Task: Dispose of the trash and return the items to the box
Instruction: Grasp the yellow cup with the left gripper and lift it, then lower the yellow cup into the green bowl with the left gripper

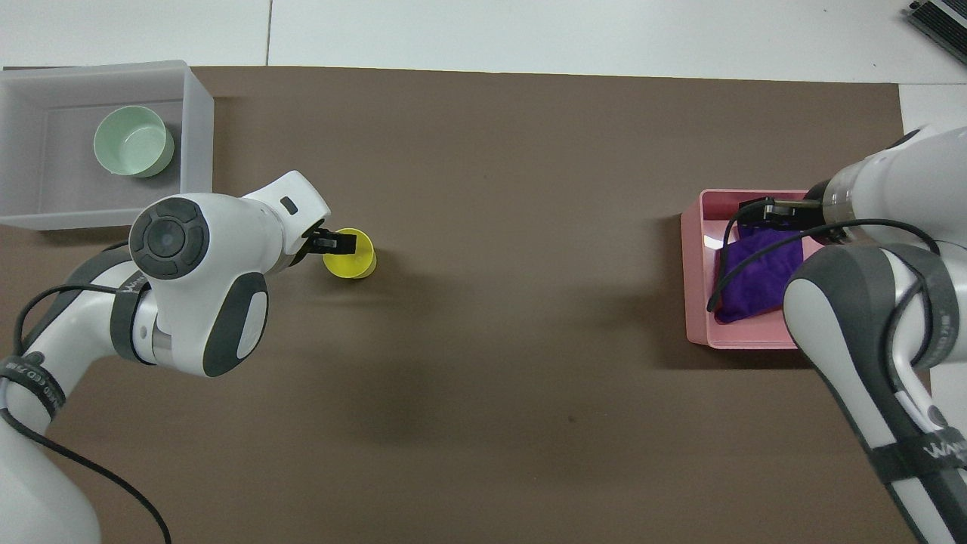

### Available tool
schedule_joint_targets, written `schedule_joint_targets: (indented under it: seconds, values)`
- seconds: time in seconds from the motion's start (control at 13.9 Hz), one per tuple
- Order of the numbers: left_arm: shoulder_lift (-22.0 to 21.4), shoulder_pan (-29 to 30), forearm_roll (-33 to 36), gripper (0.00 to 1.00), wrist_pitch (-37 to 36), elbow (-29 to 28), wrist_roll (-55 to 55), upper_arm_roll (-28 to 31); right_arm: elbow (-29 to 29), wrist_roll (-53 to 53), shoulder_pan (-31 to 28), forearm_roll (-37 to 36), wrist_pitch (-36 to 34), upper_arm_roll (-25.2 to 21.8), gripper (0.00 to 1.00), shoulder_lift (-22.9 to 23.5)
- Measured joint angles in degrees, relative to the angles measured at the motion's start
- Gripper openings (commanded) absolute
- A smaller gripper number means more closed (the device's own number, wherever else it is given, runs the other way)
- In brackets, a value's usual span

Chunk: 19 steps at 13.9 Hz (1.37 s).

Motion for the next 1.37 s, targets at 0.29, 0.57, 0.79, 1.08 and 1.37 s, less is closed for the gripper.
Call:
schedule_joint_targets:
  seconds: [0.29, 0.57, 0.79, 1.08, 1.37]
  values:
    - [0.90, -0.62, 0.00, 0.00, 2.16, -1.22, -0.67, 0.05, 3.96, 0.07, -0.42, 0.15, -9.63, -0.28, 1.00, -6.25]
    - [0.72, -1.13, 0.00, 0.00, 2.08, -1.00, -2.90, 0.03, 9.08, -3.64, -0.69, 0.69, -20.07, -1.36, 1.00, -9.06]
    - [-0.60, -0.78, 0.00, 0.00, 0.07, 0.85, -3.32, 1.09, 13.13, -6.77, -1.20, 0.72, -25.10, -1.80, 1.00, -9.05]
    - [-0.85, 5.76, 0.02, 0.00, -4.94, 9.89, -3.29, 2.25, 13.60, -7.21, -1.14, 0.85, -26.02, -1.96, 1.00, -8.74]
    - [2.20, 14.47, 0.05, 0.00, -5.03, 16.66, -2.36, 2.43, 13.55, -7.21, -1.14, 0.91, -26.34, -1.96, 1.00, -8.50]
